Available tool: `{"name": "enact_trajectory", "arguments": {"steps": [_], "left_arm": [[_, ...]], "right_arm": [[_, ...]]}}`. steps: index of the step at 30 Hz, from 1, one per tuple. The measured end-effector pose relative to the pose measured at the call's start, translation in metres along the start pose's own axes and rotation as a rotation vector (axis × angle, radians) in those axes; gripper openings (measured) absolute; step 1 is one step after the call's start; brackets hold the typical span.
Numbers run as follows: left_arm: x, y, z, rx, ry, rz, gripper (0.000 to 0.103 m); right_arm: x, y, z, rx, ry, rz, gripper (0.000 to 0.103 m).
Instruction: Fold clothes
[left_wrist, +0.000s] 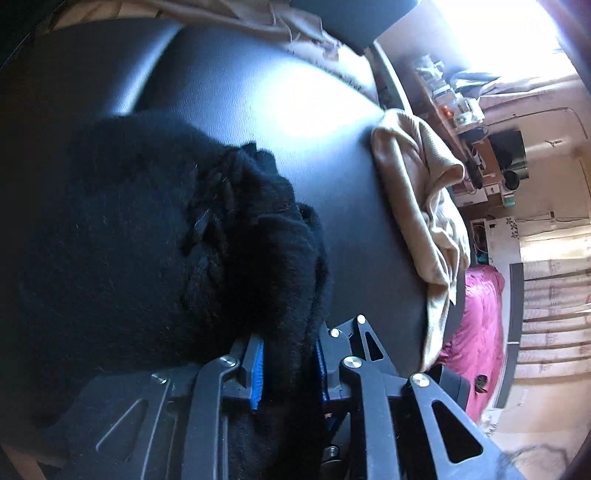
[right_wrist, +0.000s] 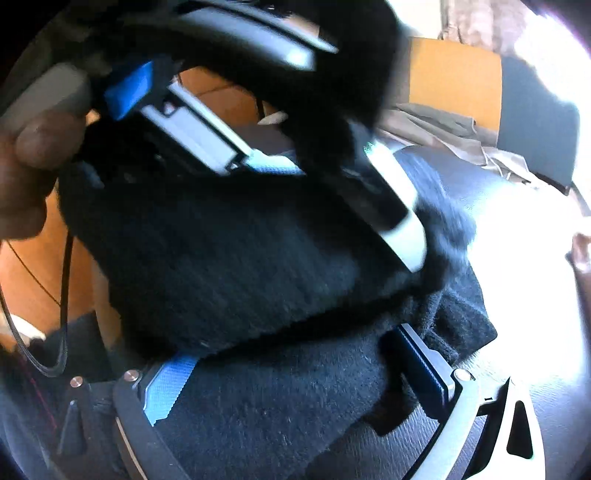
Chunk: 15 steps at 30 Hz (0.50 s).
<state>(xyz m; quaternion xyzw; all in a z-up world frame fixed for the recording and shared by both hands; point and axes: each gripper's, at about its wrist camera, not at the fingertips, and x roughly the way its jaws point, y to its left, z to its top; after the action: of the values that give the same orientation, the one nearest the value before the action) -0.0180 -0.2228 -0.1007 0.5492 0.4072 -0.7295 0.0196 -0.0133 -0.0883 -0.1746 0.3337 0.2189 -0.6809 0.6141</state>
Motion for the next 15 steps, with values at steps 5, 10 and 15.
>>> {"name": "enact_trajectory", "arguments": {"steps": [5,10,15], "left_arm": [[-0.026,-0.019,-0.008,-0.001,0.035,-0.131,0.024],[-0.084,-0.026,-0.015,0.089,-0.068,-0.264,0.024],[-0.141,0.04,-0.021,0.091,-0.287,-0.136,0.025]], "right_arm": [[-0.028,0.0,-0.018,0.057,0.022,-0.029,0.103],[-0.06,-0.001,-0.05,0.173,0.051,-0.073,0.103],[-0.106,0.008,-0.071,0.278,-0.009,-0.073,0.103]]}}
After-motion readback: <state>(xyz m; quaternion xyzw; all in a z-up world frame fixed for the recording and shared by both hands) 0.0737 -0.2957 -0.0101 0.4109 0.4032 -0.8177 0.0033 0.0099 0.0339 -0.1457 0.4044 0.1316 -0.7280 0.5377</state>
